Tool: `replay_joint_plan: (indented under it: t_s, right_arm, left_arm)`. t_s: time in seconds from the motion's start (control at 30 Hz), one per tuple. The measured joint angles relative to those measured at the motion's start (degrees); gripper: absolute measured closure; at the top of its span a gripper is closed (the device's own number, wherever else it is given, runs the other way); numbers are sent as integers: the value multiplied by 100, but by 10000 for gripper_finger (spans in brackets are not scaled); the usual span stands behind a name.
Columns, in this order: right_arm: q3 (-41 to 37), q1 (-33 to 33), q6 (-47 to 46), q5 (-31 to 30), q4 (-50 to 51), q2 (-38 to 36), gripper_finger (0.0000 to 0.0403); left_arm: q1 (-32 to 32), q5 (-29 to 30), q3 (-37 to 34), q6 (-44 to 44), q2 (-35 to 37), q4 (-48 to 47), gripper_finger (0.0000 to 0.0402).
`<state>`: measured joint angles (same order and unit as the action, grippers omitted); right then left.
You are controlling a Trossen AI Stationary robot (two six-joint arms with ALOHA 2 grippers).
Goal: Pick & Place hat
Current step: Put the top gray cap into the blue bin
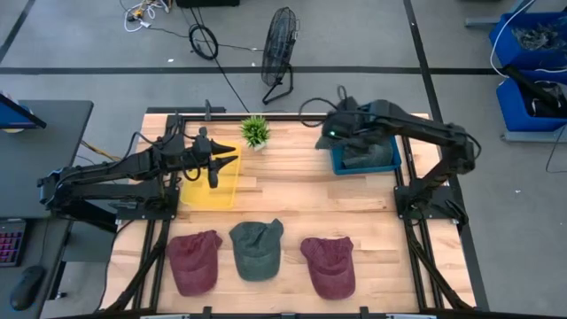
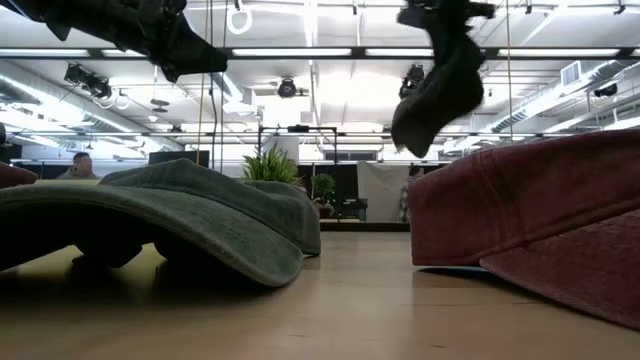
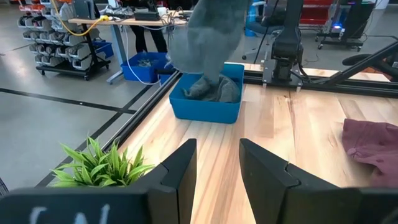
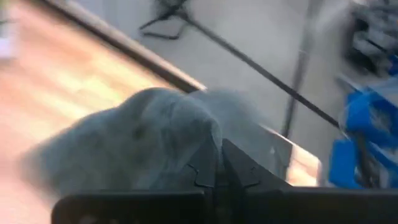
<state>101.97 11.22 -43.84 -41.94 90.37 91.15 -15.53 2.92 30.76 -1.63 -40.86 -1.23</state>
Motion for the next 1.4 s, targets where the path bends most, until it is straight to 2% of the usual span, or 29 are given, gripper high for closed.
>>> replay_joint_plan:
  t_s: [0.07, 0.37, 0.53, 0.67, 0.8, 1.0, 1.13, 1.4]
  right_arm:
    - [-408, 4, -397, -206, -94, -256, 395]
    - [-2728, 159, -2452, -105, -42, -1434, 394]
    - [-3895, 290, -4105, -83, -93, -1903, 394]
    - [-4614, 323, -4824, 226, -822, -2011, 394]
    - [-5146, 349, -4456, 205, -2194, -1953, 394]
    - [-5400, 674, -2506, 56, -4158, -1920, 394]
    - [-5266, 901, -2050, 21, -4468, -1943, 394]
    - [-5186, 1080, -1851, -587, -4555, -1986, 394]
  left_arm:
    - [1, -2, 0, 0, 0, -34, 278]
    - [2, -3, 0, -2, 0, -116, 278]
    - [-2, -2, 0, -2, -1, -116, 278]
    - [0, -2, 0, -2, 0, -114, 278]
    - [-2, 0, 0, -2, -2, -104, 278]
    - [0, 0, 0, -13, -2, 80, 278]
    - [-2, 0, 2, -17, -2, 100, 278]
    - [-2, 1, 2, -63, -2, 100, 278]
